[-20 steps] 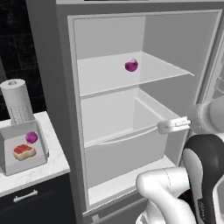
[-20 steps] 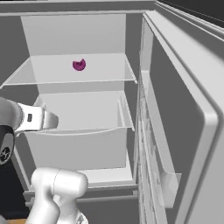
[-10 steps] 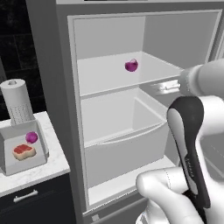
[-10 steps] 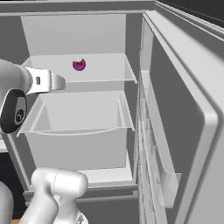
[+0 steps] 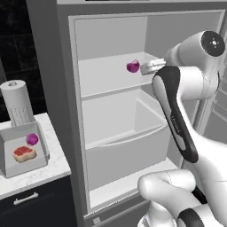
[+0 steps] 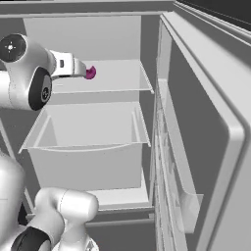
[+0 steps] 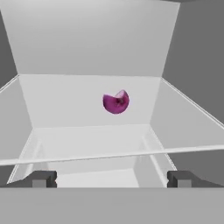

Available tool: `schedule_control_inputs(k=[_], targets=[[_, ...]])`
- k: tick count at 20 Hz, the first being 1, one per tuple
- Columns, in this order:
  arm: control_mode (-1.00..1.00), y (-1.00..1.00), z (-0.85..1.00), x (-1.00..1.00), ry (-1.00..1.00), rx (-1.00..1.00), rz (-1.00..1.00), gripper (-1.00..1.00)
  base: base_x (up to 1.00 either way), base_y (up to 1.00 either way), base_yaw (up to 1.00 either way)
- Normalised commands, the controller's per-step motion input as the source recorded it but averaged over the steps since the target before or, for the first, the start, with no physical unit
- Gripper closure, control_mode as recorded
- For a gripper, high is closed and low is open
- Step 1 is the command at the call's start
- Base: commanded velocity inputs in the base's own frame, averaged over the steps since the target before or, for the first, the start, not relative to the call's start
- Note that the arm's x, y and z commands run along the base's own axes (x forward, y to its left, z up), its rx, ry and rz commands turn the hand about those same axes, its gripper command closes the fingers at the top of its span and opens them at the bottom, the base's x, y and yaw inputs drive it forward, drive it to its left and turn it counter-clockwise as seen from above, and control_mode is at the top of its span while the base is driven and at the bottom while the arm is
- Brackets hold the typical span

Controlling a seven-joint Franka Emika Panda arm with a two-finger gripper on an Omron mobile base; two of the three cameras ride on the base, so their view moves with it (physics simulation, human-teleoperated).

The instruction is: Place one onion and one steak in each tupperware on the nearby counter, to pack two identical lunches.

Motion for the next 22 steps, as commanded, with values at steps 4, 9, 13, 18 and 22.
schedule_control_inputs(k=[4,9,13,18,22], targets=[[-1.0,0.0,-0.21,1.0,0.0,0.0,0.0,-1.0,0.0,0.0,0.0],[-1.0,0.0,-0.22,1.0,0.06,0.0,0.0,-1.0,0.0,0.0,0.0],[-1.0,0.0,-0.33,0.63,0.05,0.0,0.01,-1.0,0.0,0.0,0.0],[-1.0,0.0,-0.19,0.54,0.0,0.02,0.01,-1.0,0.0,0.0,0.0],[-1.0,0.0,0.0,0.72,0.03,0.0,0.0,-1.0,0.0,0.0,0.0]])
